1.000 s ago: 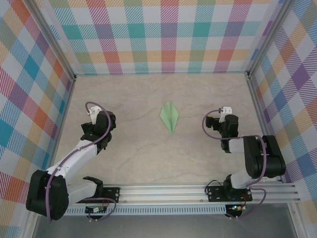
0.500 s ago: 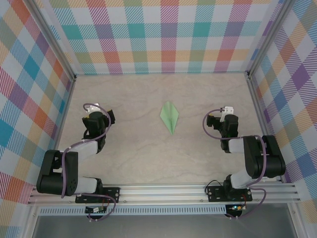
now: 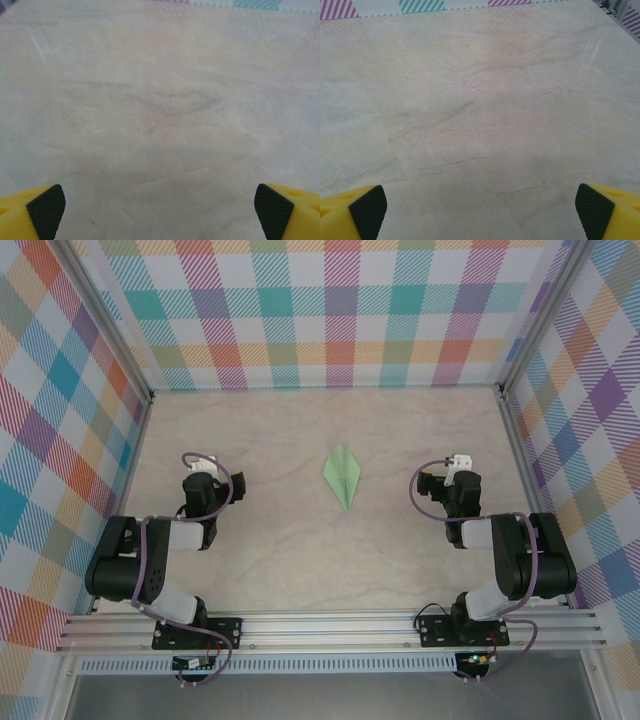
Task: Fold a paper plane with a square sheet of paper (pick it up from the middle)
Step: Reset both arms
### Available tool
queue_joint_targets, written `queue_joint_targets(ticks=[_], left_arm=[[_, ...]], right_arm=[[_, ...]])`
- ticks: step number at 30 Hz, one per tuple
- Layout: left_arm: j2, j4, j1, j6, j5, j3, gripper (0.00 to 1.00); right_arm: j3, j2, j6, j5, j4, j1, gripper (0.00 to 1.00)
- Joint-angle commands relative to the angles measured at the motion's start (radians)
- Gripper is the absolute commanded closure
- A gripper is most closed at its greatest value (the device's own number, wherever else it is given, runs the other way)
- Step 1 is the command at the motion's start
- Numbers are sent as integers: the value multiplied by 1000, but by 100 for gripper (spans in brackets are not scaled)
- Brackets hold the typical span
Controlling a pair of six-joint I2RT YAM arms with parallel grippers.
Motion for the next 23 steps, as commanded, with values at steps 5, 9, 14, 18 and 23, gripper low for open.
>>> queue_joint_targets(ticks=[5,9,14,18,23], left_arm=[[22,64,6,12,17,6,0],[21,60,6,13,24,7,0],[20,58,6,12,26,7,0],[20,57,6,12,26,7,0],[20,57,5,13,26,8,0]], right_arm=[[21,-1,7,-3,29,0,0],[21,-1,7,-3,28,0,0],[21,-1,7,-3,28,0,0],[21,-1,7,-3,28,0,0],[21,-1,7,-4,28,0,0]])
